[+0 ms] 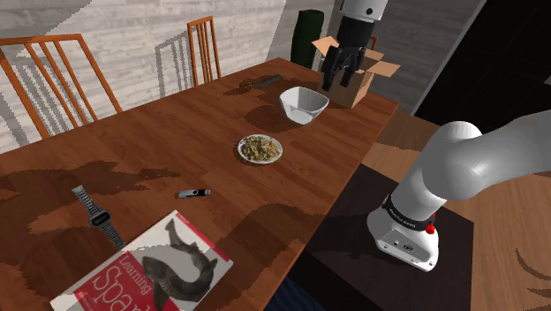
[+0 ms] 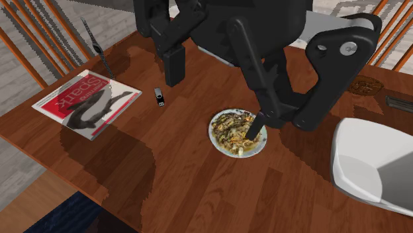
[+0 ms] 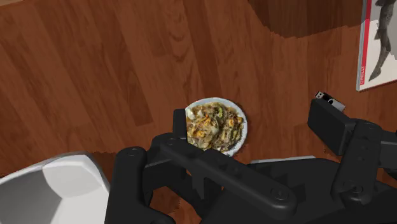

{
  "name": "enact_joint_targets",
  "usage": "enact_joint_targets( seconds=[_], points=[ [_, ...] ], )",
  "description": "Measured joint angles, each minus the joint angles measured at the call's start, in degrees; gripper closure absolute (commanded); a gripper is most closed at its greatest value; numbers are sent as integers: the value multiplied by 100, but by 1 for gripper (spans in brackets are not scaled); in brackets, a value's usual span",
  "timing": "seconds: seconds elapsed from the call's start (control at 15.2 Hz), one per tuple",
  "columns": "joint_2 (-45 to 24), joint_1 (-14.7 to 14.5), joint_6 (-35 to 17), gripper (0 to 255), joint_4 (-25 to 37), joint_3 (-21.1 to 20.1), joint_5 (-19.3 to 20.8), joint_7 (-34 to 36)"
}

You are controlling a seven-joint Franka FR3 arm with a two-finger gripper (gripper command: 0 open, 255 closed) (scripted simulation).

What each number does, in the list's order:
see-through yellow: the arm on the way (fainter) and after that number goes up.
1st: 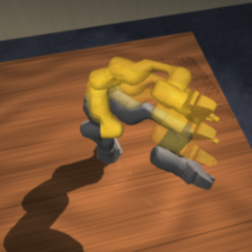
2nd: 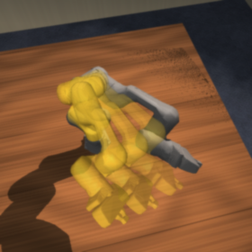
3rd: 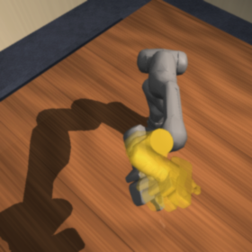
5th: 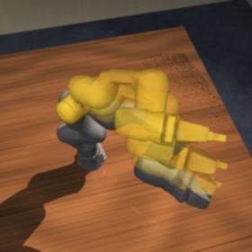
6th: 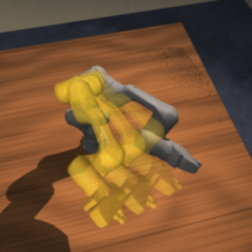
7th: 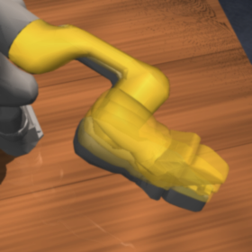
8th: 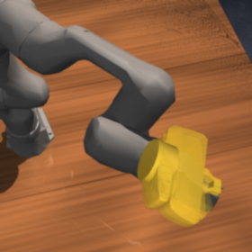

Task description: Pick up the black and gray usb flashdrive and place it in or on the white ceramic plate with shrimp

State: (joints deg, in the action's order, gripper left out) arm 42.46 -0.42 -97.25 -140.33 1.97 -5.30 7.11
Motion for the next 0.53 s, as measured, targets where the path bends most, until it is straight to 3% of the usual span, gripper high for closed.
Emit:
enact_joint_targets(
  seconds=[0.2,0.53],
  points=[
    [-192,-79,-227,0,-35,-47,-18,-85],
    [-1091,-369,-1028,0,80,-223,-64,-412]
  ],
)
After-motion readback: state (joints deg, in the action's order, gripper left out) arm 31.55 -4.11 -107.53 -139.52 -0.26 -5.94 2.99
